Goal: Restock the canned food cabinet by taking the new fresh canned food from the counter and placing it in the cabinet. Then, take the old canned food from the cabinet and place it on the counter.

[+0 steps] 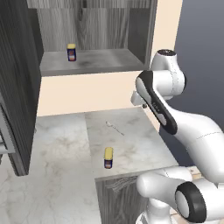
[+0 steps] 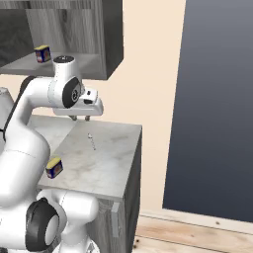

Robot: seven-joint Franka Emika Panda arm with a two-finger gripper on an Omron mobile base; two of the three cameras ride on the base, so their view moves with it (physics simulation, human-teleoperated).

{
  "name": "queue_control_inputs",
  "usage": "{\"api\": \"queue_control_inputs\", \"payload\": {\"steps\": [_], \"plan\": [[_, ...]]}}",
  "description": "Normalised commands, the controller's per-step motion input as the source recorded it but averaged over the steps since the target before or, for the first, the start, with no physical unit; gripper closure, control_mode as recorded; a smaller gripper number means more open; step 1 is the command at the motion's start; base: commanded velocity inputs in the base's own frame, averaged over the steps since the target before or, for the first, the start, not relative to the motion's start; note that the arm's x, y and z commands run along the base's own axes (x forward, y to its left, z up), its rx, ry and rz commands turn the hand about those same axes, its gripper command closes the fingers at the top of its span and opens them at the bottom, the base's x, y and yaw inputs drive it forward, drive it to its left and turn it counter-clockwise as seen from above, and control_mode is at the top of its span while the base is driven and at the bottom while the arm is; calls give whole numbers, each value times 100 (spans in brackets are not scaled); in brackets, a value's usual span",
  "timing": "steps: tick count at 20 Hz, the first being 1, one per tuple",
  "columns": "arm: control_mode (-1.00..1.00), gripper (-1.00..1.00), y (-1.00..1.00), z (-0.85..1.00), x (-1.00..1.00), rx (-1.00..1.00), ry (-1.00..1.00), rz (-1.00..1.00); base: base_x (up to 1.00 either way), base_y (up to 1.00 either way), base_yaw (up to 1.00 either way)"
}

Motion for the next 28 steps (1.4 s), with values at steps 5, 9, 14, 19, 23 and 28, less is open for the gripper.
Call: {"api": "queue_control_inputs", "payload": {"steps": [5, 9, 14, 19, 23, 28], "plan": [[-100, -100, 36, -7, -20, 0, 0, -2, 0, 0, 0], [-100, -100, 83, -52, -33, 1, 0, -11, 0, 0, 0], [-100, -100, 91, -91, -8, 2, 3, -14, 0, 0, 0], [-100, -100, 53, -96, 12, 0, 17, -18, 0, 0, 0], [-100, -100, 19, -62, 32, 1, 13, -15, 0, 0, 0], [-100, -100, 7, -32, 32, 0, 12, -6, 0, 0, 0]]}}
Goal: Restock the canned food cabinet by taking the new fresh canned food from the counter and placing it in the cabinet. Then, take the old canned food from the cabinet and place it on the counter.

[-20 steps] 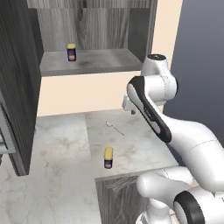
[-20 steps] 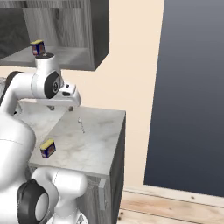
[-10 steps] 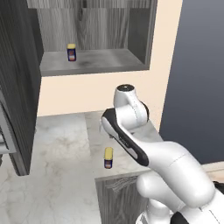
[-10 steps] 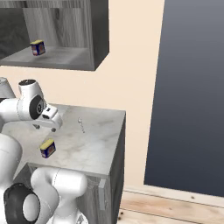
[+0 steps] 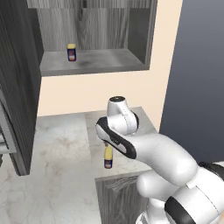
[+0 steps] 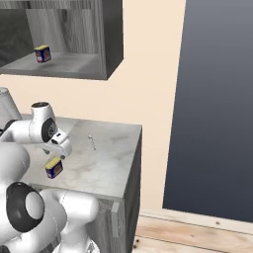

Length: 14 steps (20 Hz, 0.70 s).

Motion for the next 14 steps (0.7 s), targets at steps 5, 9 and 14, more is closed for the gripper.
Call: {"api": "queue_control_inputs", "payload": {"steps": [5, 9, 14], "plan": [[-100, -100, 31, -42, 11, 0, 11, 0, 0, 0, 0], [-100, -100, 38, -38, 0, 0, 7, 0, 0, 0, 0], [-100, -100, 1, -34, 0, 0, 3, 0, 0, 0, 0]]}}
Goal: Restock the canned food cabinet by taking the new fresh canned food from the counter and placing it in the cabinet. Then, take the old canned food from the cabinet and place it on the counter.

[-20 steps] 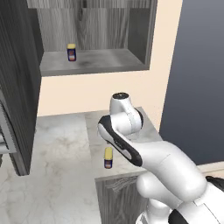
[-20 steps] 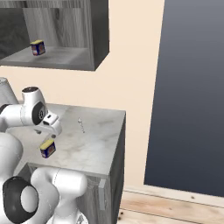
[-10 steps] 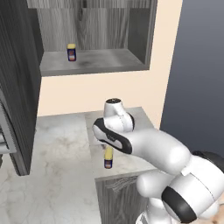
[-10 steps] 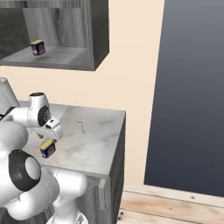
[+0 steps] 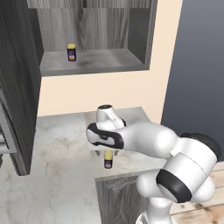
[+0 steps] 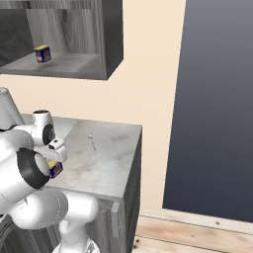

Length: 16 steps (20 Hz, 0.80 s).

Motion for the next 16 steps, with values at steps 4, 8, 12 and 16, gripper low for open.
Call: {"api": "queue_control_inputs", "payload": {"steps": [4, 8, 12, 16], "plan": [[-100, -100, 6, -41, -3, -2, 3, 0, 0, 0, 0], [-100, -100, 0, -54, -22, -2, 1, 0, 0, 0, 0], [-100, 100, 0, -29, -14, -2, 2, 0, 0, 0, 0], [-100, 100, 0, 0, 0, 0, 0, 0, 0, 0, 0]]}}
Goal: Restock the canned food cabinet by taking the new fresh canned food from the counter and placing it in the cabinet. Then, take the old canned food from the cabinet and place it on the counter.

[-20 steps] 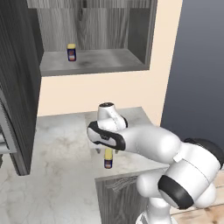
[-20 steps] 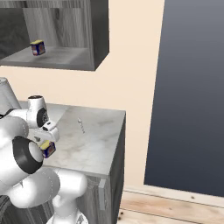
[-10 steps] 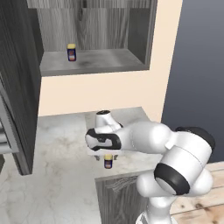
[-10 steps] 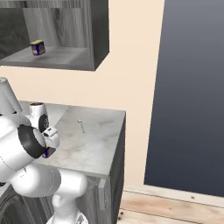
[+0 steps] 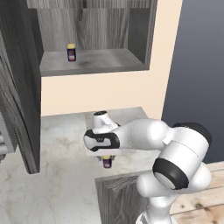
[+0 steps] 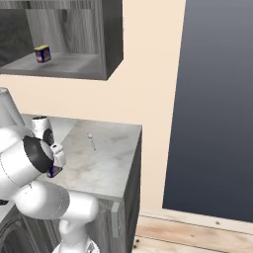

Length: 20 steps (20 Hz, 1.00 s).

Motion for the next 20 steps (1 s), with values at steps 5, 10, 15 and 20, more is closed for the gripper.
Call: {"api": "queue_control_inputs", "payload": {"steps": [5, 10, 15, 20], "plan": [[-100, 100, -2, 9, -50, 0, -14, 0, 0, 0, 0], [-100, 100, -55, 68, -73, 0, -33, 1, 0, 0, 0], [-100, 100, -67, 100, -65, 0, -53, 4, 0, 0, 0], [-100, 100, -56, 100, -14, 0, -56, 0, 0, 0, 0]]}}
